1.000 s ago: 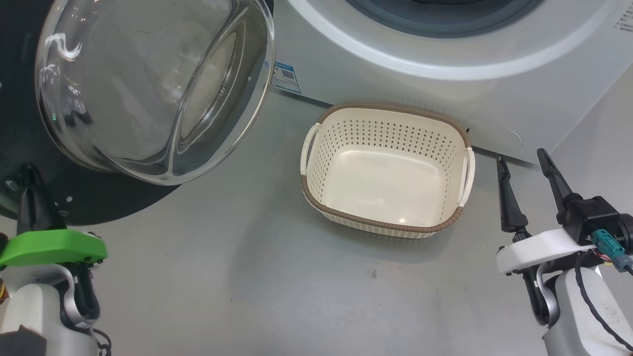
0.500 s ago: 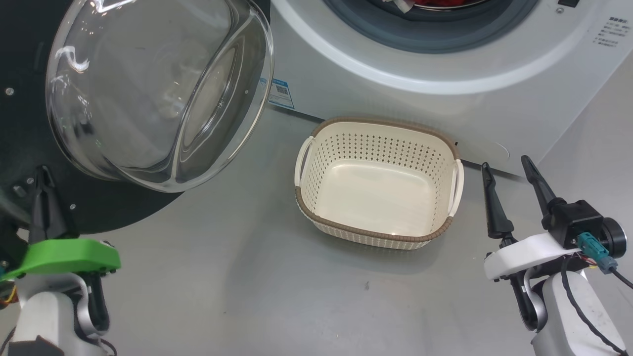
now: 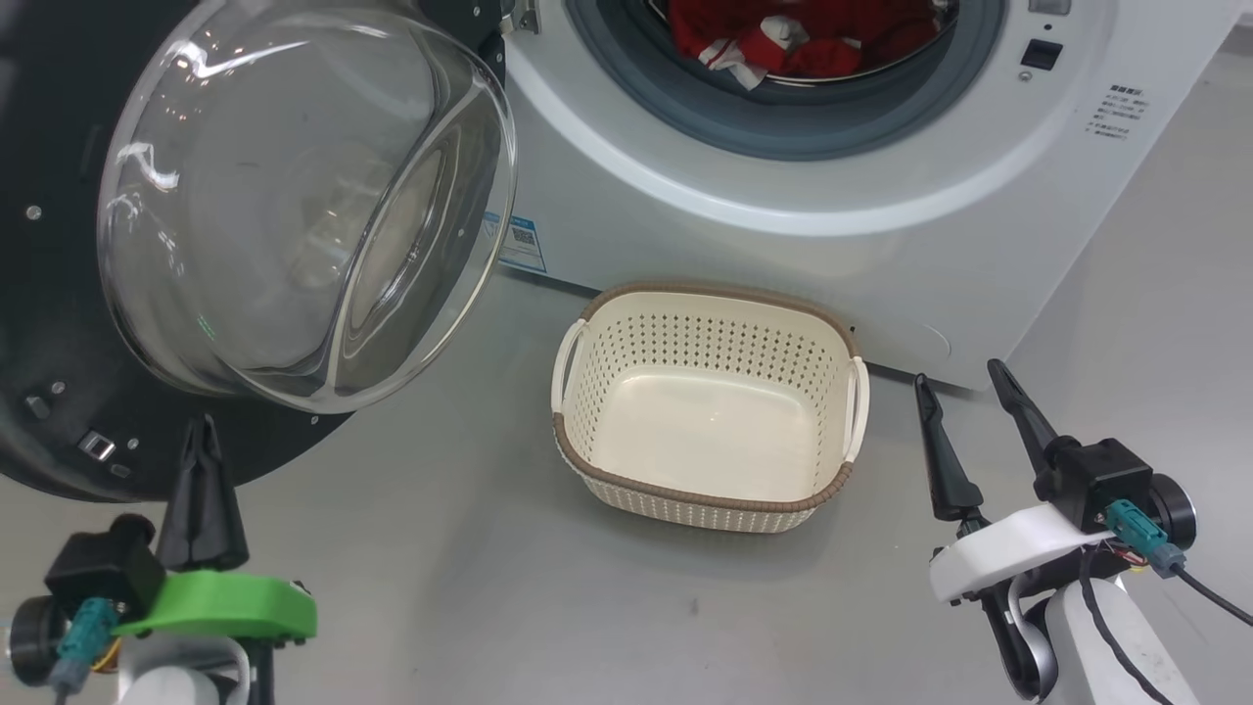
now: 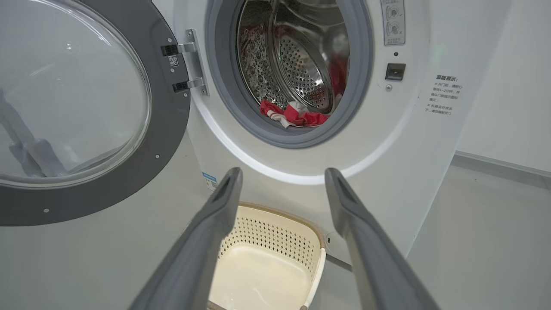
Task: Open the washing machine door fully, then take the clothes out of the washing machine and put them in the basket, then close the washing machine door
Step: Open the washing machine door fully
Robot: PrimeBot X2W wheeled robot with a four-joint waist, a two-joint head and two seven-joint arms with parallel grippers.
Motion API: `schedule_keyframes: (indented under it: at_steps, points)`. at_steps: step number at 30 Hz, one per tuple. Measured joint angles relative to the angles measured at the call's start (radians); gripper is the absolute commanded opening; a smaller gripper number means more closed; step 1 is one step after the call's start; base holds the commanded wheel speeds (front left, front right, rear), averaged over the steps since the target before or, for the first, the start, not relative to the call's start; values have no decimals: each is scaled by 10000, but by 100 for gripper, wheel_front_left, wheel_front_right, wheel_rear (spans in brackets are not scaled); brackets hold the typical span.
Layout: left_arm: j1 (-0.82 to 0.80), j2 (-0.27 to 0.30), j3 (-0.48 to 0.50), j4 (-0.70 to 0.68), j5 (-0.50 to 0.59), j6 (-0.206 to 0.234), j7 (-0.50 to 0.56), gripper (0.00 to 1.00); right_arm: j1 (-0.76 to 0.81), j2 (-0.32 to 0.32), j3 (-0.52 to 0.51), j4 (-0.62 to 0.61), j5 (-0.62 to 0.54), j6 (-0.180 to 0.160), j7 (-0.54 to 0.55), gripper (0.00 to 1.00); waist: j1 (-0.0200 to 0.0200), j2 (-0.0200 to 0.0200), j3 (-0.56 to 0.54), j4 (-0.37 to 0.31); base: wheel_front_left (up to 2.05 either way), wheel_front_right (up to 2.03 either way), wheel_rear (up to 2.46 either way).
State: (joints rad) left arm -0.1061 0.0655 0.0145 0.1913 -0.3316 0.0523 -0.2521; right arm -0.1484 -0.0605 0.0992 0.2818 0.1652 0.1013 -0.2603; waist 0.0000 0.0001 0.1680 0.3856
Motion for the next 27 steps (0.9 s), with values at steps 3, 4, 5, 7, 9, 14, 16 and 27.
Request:
schedule_keyframes:
  at_steps: [3,4,5,7,9,14,16,27]
  points:
    - [393,-15,-351,-58,8,-159,0,28,139,27,88,-10,31,19,-2,100,0,0,-175,-148,0,0,0]
    - [546,-25,-458,-63,8,-217,0,37,184,38,115,-12,42,19,-2,100,0,0,-228,-205,0,0,0]
    - [687,-36,-539,-79,8,-236,0,44,216,40,155,-12,86,19,-2,100,0,0,-274,-264,0,0,0]
    - [922,-38,-709,-165,10,-318,0,98,285,50,221,-19,138,19,-2,100,0,0,-359,-395,0,0,0]
    - [1070,-38,-913,-334,86,-462,0,100,346,58,295,-27,198,21,0,100,0,0,-426,-538,0,0,0]
    - [1136,-52,-1281,-683,148,-656,0,100,399,84,378,-98,301,21,-2,100,0,0,-543,-920,0,0,0]
    - [1207,-58,-1346,-711,150,-675,0,100,439,92,416,-146,313,21,-2,100,0,0,-584,-1076,0,0,0]
    - [1418,-65,-1429,-991,151,-677,63,100,662,119,593,-506,399,2,0,100,0,0,-775,-2069,0,0,0]
